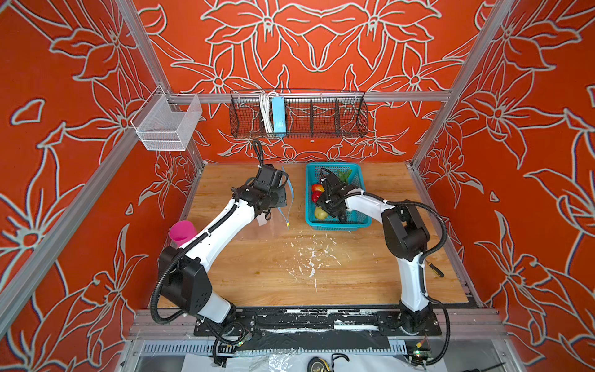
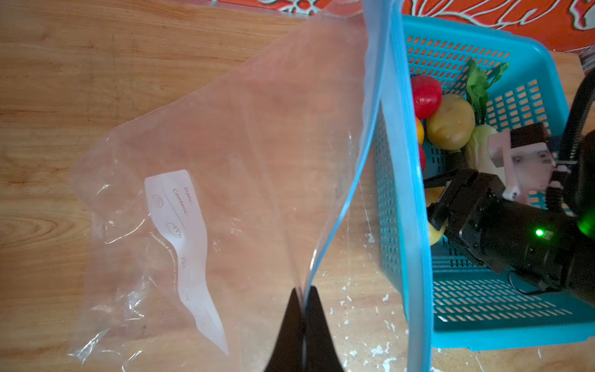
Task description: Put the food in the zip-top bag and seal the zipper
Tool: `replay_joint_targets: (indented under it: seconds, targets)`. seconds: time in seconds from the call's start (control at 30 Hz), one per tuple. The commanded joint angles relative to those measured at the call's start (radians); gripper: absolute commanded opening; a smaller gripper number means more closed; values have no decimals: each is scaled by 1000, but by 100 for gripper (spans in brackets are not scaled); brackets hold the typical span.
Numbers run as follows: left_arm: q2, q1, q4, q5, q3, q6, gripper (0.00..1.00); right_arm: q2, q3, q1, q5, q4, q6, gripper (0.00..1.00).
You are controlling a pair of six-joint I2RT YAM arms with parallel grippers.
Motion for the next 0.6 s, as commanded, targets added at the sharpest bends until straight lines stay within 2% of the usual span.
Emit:
replay_joint_targets:
  seconds: [0.0,0.57]
  targets:
    - [-2,4,-6,21,7,-15,0,-62,-16,2,11,-5,-34,46]
    - [38,4,-1,15,41,11,0,-196,-40,-47,-60,23,-119,44]
